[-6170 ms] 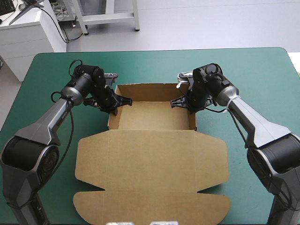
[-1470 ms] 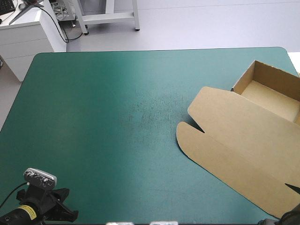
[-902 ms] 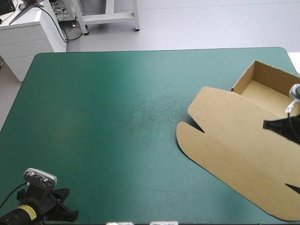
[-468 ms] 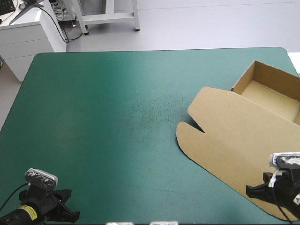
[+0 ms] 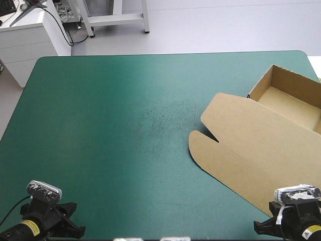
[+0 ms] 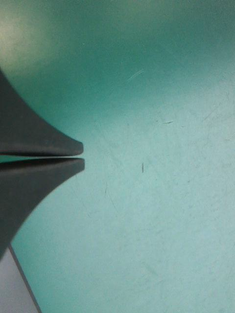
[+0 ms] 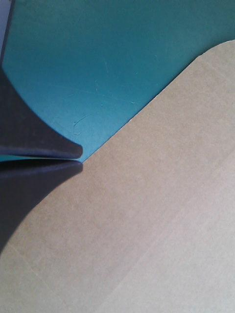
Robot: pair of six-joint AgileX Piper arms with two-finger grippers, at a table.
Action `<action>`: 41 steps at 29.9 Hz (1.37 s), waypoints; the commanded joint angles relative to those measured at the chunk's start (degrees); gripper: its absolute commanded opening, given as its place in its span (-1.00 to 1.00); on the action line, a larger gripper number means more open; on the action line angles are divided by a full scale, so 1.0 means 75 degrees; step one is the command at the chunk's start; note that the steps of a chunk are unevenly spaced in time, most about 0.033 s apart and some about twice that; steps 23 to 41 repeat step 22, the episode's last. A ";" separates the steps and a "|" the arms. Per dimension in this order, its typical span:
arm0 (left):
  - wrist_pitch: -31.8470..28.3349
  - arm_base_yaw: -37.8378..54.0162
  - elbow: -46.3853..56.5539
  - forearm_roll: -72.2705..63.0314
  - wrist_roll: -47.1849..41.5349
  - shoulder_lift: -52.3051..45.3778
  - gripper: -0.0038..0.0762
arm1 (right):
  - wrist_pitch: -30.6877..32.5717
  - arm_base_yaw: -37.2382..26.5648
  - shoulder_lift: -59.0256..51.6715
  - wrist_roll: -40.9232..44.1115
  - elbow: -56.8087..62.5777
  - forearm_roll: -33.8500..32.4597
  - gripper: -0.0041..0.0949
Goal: Fold the box
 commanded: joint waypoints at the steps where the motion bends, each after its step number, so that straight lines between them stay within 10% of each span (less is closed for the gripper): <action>1: -0.0366 -0.0038 -0.0183 -0.0105 -0.0057 0.0077 -0.92 | -0.0667 0.0023 -0.0050 -0.0157 0.0174 0.0112 -0.94; 41: -0.0366 -0.0038 -0.0183 -0.0105 -0.0057 0.0077 -0.92 | -0.1176 0.0023 -0.0286 -0.0404 0.0452 0.0754 -0.94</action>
